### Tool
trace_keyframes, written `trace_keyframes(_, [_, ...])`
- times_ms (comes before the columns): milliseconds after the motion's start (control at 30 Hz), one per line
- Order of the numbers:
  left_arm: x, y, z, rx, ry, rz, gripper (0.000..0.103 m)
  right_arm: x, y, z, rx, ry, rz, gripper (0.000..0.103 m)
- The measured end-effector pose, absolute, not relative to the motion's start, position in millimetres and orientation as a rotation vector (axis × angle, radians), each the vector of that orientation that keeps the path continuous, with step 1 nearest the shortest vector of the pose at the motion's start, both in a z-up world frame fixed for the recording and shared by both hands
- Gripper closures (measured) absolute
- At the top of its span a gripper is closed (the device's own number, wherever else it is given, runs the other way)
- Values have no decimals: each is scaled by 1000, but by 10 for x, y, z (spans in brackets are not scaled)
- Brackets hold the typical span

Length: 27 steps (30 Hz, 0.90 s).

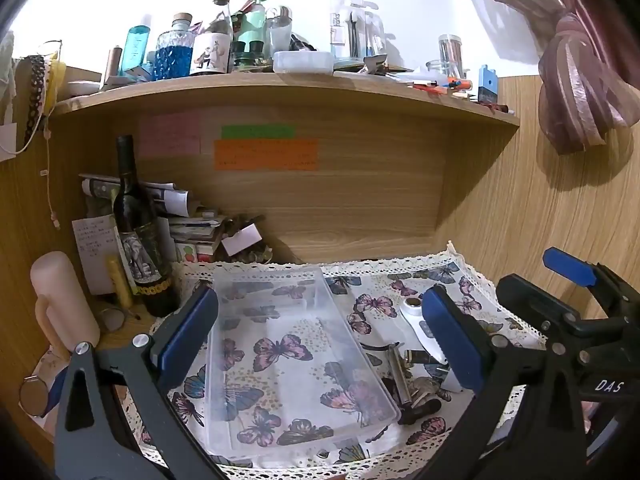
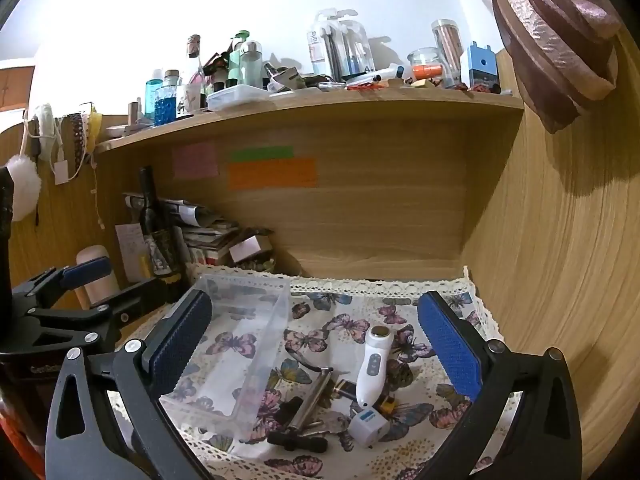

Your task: Organize rigid objects

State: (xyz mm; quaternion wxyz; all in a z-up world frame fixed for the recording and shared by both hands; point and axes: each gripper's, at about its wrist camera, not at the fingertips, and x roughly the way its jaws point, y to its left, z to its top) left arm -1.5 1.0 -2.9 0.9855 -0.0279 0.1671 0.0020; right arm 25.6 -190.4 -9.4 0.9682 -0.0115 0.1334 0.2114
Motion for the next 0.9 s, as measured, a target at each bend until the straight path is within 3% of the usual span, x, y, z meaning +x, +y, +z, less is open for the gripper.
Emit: trace_keyframes(900, [-31, -28, 6, -56, 327, 4, 0, 219, -1918, -56, -20, 262, 422, 0])
